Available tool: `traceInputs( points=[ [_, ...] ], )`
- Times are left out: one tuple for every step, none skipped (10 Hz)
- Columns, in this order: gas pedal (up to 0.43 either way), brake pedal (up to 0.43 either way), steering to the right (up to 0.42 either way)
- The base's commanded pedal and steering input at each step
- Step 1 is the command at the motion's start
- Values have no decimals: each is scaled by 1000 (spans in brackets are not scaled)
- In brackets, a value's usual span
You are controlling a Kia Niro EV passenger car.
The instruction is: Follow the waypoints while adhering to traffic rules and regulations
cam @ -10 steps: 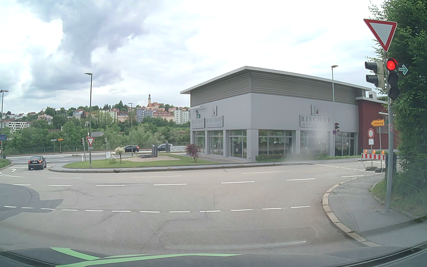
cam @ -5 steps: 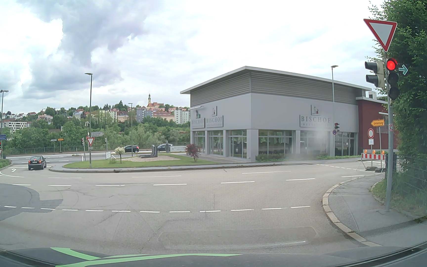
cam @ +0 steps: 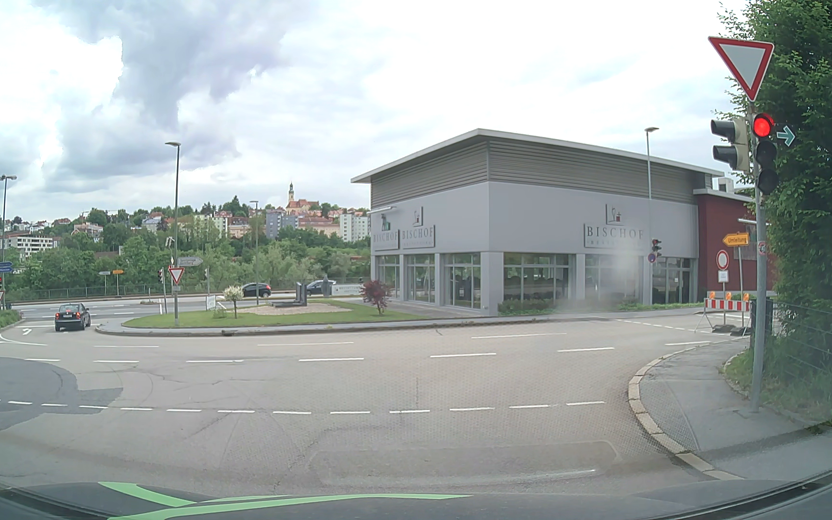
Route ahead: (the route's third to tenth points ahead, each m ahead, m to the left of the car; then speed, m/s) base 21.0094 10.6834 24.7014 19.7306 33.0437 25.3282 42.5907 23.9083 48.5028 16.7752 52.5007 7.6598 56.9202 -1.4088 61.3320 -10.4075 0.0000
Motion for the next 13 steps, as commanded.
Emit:
traceInputs(
  points=[
    [0, 366, 0],
    [0, 366, 0],
    [0, 366, 0],
    [0, 366, 0],
    [0, 366, 0],
    [0, 366, 0],
    [0, 366, 0],
    [0, 366, 0],
    [0, 366, 0],
    [0, 366, 0],
    [0, 366, 0],
    [0, 366, 0],
    [0, 366, 0]
  ],
)
